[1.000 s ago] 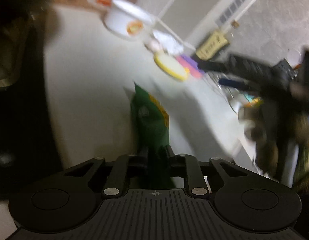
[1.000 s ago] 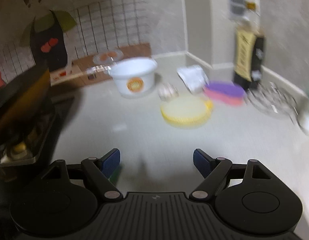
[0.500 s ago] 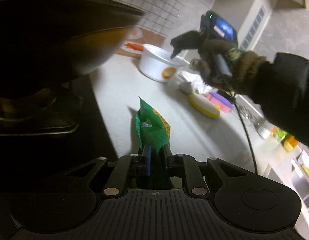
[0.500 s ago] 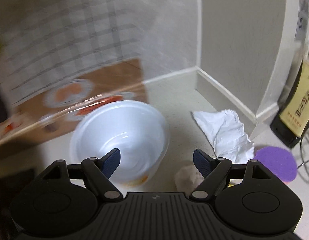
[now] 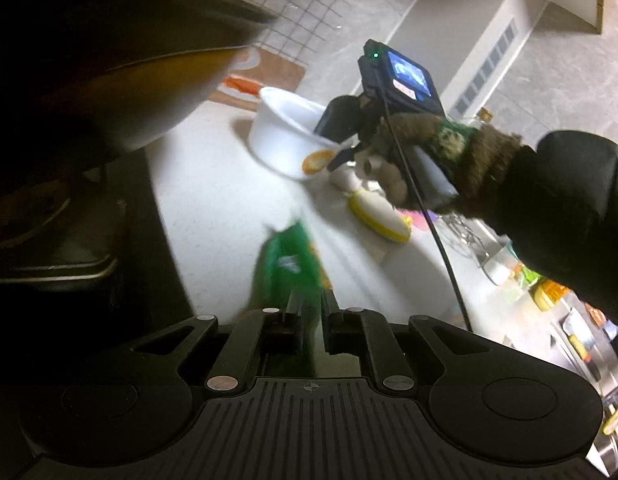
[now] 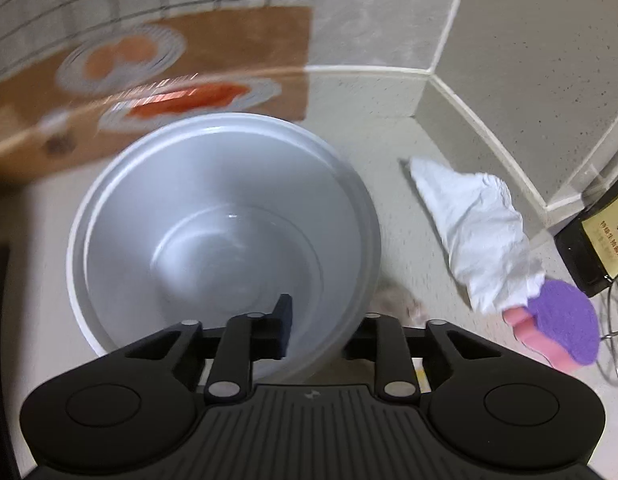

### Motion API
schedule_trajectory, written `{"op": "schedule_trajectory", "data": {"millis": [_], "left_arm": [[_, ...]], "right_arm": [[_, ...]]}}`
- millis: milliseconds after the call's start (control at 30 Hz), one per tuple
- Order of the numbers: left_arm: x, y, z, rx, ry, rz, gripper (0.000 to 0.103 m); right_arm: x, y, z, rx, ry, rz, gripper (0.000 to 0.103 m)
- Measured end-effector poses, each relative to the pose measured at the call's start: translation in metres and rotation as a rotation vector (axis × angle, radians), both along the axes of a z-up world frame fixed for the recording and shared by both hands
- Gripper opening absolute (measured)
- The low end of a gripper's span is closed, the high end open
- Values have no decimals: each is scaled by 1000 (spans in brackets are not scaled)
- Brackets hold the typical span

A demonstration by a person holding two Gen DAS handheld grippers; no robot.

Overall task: Collect trash
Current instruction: 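Move the right gripper to the white paper bowl rim while the left holds the packet, then grasp the white paper bowl rim with the right gripper and lift it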

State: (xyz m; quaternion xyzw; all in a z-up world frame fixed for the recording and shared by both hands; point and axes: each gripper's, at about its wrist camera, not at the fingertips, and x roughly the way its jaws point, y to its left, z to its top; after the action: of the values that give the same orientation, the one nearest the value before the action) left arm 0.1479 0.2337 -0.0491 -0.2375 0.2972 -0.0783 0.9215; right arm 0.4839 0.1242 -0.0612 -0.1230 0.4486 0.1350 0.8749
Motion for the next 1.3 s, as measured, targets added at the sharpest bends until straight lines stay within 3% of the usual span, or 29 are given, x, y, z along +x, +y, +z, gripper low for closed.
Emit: {"op": "schedule_trajectory", "data": {"millis": [167, 367, 600, 833, 1100, 1233, 1300], "left_arm": [[4, -14, 4, 16, 1, -22, 11], [0, -15, 9, 40, 21, 24, 11], [-3, -9, 10, 68, 65, 100, 11], [0, -17, 12, 106, 101, 101, 11], [-4, -26, 16, 143, 136, 108, 11], [-10, -27, 13, 144, 174, 118, 11], [-11, -28, 12, 143, 189, 124, 11]], "right_arm": [[-30, -20, 0, 61, 89, 72, 13], [-66, -48, 11, 139, 147, 147, 12], [-109, -86, 11, 248, 218, 156, 12], [-153, -122, 12, 322, 224, 158, 12], [-193, -152, 18, 327, 98, 147, 18], [-214, -170, 26, 331, -11, 146, 38], [-225, -180, 26, 317, -66, 142, 43]]}}
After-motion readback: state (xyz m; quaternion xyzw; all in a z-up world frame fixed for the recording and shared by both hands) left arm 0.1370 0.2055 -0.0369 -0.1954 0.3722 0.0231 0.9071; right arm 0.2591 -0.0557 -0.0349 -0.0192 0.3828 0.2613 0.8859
